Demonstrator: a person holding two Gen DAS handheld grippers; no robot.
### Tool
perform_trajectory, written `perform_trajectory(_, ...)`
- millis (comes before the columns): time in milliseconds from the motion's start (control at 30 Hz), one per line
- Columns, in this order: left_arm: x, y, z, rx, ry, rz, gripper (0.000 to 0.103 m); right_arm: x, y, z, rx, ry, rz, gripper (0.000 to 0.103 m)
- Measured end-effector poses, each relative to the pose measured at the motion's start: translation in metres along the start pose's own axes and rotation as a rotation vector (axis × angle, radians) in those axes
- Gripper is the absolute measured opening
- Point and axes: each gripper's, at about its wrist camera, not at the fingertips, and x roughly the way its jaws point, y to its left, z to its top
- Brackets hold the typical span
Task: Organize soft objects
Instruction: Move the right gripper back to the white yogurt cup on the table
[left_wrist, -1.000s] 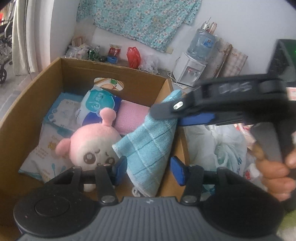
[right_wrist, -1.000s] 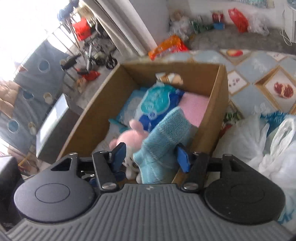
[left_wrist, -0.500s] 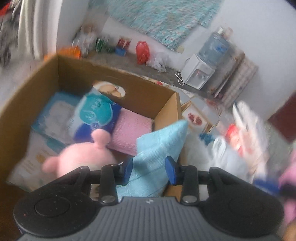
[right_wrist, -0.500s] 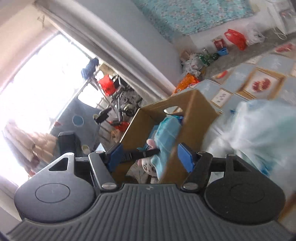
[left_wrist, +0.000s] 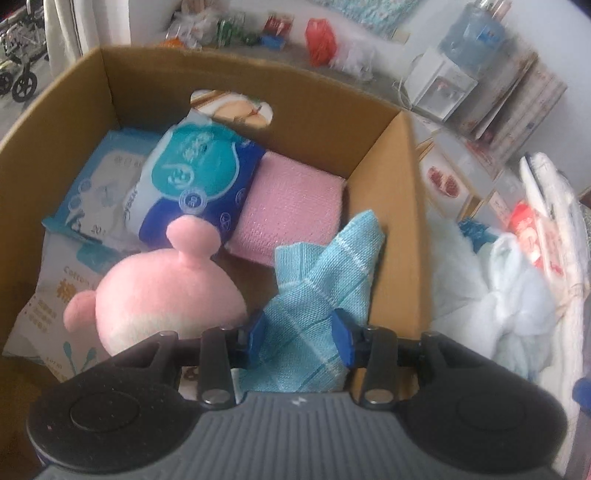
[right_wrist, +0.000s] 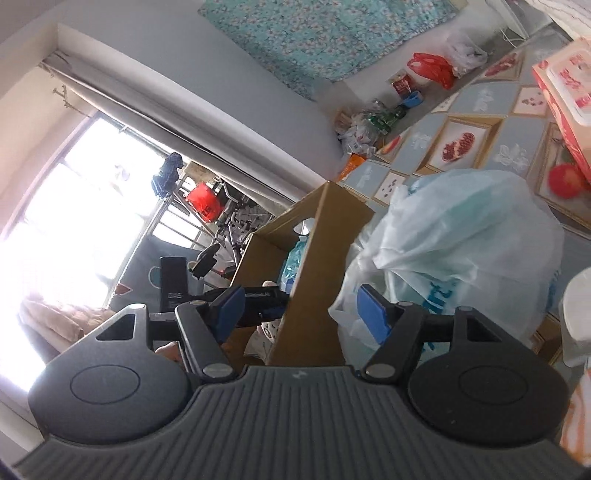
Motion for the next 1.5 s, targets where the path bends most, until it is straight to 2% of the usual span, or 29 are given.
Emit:
perform_trajectory(167,0.002,0.001,0.008,0.001,0.049,0.011,0.043,-0.007,-0.003,-0.004,-0.005,-0.016,-0.002,0.068)
perform_trajectory(200,0.000,0.000,0.008,0.003,0.046,0.016,0.047,-0.010,-0.003,-0.005,-0.007,-0.022,-0.003,0.068)
perform_trajectory(300,-0.015,-0.001,0.004,-0.028,-0.001,-0.014,0.068,-0.024,-0.002,-0.006,-0.004,-0.047,0.002,0.068)
perform_trajectory(433,-0.039,-0.002,-0.003,-0.054,-0.060,-0.012,0.082,-0.052,0.000,-0.008,-0.008,-0.099,-0.001,0.072)
perform_trajectory(600,-0.079,0.002,-0.015,-0.087,-0.138,-0.037,0.085,-0.095,0.003,-0.015,-0.022,-0.180,-0.011,0.078)
perform_trajectory(733,-0.117,-0.001,-0.037,-0.068,-0.228,-0.058,0.089,-0.124,0.001,-0.029,-0.034,-0.235,-0.040,0.080)
perform_trajectory(833,-0.144,-0.010,-0.064,-0.005,-0.293,-0.099,0.092,-0.143,-0.008,-0.042,-0.012,-0.273,-0.054,0.081)
perform_trajectory(1033,-0.175,-0.043,-0.132,0.149,-0.352,-0.245,0.097,-0.164,-0.028,-0.074,0.028,-0.336,-0.084,0.081)
perform_trajectory(1133,-0.172,-0.064,-0.165,0.223,-0.342,-0.300,0.098,-0.164,-0.034,-0.081,0.029,-0.332,-0.106,0.081)
perform_trajectory(1233,-0.155,-0.089,-0.190,0.299,-0.305,-0.309,0.098,-0.159,-0.036,-0.087,-0.013,-0.329,-0.145,0.082)
perform_trajectory(1333,-0.135,-0.111,-0.208,0.344,-0.283,-0.337,0.098,-0.144,-0.039,-0.095,-0.108,-0.321,-0.249,0.082)
perform_trajectory(1433,-0.114,-0.135,-0.219,0.394,-0.314,-0.342,0.098,-0.128,-0.048,-0.099,-0.181,-0.324,-0.361,0.082)
perform_trajectory(1500,-0.097,-0.149,-0.225,0.422,-0.357,-0.310,0.098,-0.121,-0.057,-0.099,-0.202,-0.327,-0.406,0.082)
